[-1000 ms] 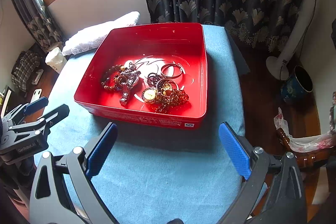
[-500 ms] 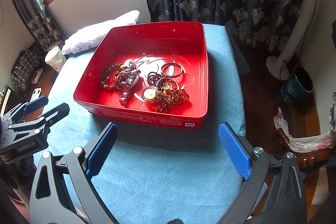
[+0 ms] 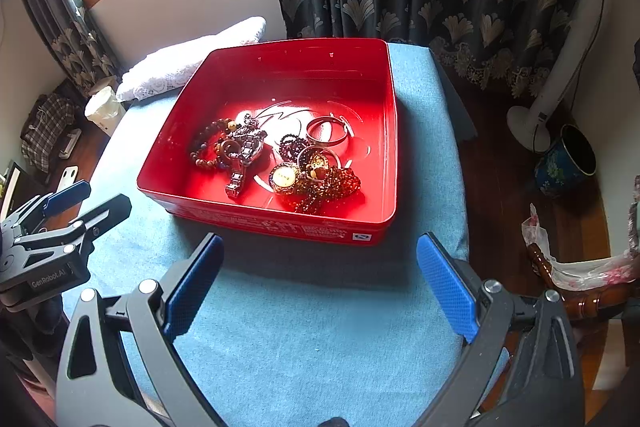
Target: Organize jewelry
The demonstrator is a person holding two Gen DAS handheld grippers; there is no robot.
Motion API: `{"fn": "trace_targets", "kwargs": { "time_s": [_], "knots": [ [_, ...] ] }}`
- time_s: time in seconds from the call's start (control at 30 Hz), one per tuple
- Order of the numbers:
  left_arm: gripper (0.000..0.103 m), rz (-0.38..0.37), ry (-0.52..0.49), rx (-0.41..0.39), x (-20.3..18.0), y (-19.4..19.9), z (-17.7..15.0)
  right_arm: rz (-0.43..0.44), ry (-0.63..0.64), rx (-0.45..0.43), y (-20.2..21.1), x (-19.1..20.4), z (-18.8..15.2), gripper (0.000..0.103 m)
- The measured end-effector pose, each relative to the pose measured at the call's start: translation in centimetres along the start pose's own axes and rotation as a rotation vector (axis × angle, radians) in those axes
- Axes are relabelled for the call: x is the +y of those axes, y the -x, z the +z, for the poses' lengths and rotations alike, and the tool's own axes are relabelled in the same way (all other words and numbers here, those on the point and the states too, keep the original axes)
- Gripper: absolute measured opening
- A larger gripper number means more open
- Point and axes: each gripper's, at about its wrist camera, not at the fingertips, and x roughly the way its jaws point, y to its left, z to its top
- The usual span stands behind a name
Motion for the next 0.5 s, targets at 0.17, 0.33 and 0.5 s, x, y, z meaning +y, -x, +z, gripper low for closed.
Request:
{"fn": "trace_targets", "kwargs": {
  "time_s": [0.17,0.33,0.5],
  "knots": [
    [0.090,0.000,0.004,0.003,0.00,-0.10,-0.11,0.000,-0.001,0.000,0.00,0.02,0.01,0.094],
    [0.090,-0.001,0.008,0.005,0.07,-0.21,-0.03,0.000,-0.001,0.000,0.03,0.04,0.07,0.094],
    [0.090,-0.003,0.007,0.006,0.08,-0.24,-0.02,0.000,0.000,0.001,-0.01,0.04,0.02,0.094]
  ]
}}
